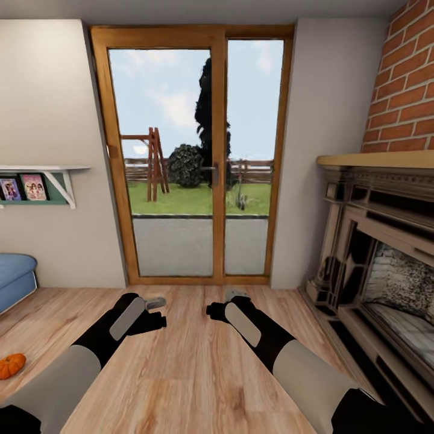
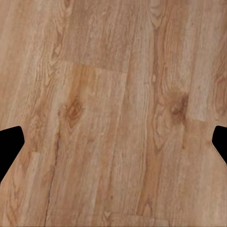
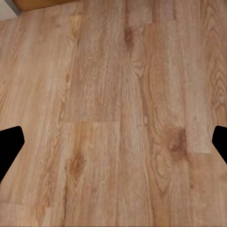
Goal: Place each of the two pumpkins and all three candles from the living room inside a cabinet in the living room (use any cabinet), then make sure every cabinet is closed, and position the cauldron so it is next to a table in the living room.
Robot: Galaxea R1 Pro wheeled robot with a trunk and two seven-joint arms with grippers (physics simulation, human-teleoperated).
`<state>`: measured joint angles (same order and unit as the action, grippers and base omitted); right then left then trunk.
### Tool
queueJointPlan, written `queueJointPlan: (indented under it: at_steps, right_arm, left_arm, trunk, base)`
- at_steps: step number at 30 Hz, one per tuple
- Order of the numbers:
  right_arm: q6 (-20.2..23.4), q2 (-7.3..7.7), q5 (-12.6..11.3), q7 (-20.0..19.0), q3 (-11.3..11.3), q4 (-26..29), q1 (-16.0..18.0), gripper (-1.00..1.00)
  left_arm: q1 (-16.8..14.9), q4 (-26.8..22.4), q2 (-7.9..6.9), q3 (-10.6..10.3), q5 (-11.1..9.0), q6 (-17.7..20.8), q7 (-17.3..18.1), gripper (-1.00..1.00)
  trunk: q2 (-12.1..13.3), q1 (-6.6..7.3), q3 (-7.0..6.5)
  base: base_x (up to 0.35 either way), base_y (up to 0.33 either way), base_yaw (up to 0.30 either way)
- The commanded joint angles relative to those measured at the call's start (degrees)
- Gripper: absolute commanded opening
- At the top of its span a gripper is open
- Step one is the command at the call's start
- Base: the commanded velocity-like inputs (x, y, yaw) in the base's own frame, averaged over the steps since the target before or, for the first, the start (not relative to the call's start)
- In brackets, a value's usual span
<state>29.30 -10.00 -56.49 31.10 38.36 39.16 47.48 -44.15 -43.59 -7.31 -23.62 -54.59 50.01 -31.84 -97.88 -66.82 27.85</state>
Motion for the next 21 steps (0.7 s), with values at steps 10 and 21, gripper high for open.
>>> queueJointPlan:
  at_steps: [10,21]
  right_arm:
    - [0.1,0.0,-0.3,0.5,0.1,0.0,0.1,1.0]
    - [0.1,0.0,-0.4,0.4,0.1,0.0,0.1,1.0]
  left_arm:
    - [-0.1,-0.1,-0.08,-0.3,-0.6,0.0,-0.6,1.0]
    - [0.0,-0.1,-0.08,-0.3,-0.6,0.0,-0.7,1.0]
  trunk:
    - [0.0,-0.03,0.07]
    - [0.0,-0.03,0.36]
  base:
    - [0.336,0.0,0.0]
    - [0.326,0.0,0.031]
